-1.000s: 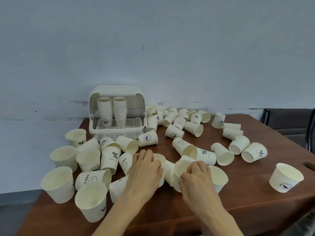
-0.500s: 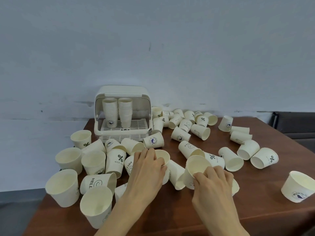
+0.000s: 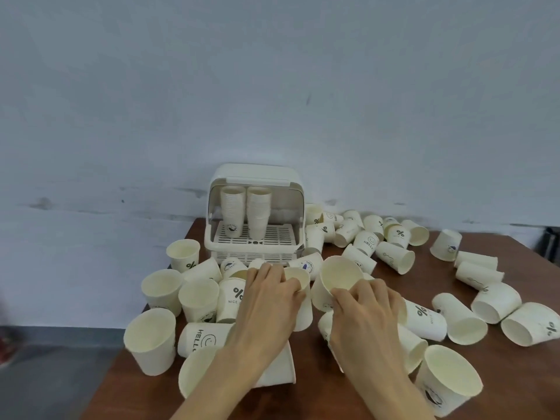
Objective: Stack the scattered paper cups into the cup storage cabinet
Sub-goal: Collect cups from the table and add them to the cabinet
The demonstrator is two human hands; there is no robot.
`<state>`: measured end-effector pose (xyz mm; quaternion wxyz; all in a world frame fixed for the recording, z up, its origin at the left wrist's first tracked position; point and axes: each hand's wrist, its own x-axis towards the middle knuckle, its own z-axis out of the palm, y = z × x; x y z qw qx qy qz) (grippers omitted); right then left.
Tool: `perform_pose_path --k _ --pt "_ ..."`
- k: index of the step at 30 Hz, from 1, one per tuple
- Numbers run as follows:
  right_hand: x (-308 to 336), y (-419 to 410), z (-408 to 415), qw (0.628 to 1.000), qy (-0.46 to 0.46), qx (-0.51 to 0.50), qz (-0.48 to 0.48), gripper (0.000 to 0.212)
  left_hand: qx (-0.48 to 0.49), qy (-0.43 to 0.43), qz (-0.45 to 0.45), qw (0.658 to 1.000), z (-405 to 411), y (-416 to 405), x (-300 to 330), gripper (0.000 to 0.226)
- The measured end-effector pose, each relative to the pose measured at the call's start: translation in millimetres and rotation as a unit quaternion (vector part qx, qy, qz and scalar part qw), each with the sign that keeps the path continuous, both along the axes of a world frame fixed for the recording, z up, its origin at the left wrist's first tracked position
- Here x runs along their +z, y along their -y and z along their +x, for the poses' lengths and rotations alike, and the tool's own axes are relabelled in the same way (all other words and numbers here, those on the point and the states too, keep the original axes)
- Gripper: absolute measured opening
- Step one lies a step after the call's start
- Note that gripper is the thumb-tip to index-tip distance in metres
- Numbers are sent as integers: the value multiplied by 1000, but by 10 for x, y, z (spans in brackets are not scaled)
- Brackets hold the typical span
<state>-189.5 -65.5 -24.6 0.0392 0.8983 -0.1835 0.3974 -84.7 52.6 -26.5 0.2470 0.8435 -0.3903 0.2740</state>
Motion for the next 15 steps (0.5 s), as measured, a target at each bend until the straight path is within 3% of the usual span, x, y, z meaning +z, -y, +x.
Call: perform_pose_path --k 9,15 --pt "61 89 518 1000 6 -5 13 20 1 -46 -109 993 178 -88 200 23" --pt "214 106 1199 998 -44 46 17 20 78 2 -89 993 655 -81 365 14"
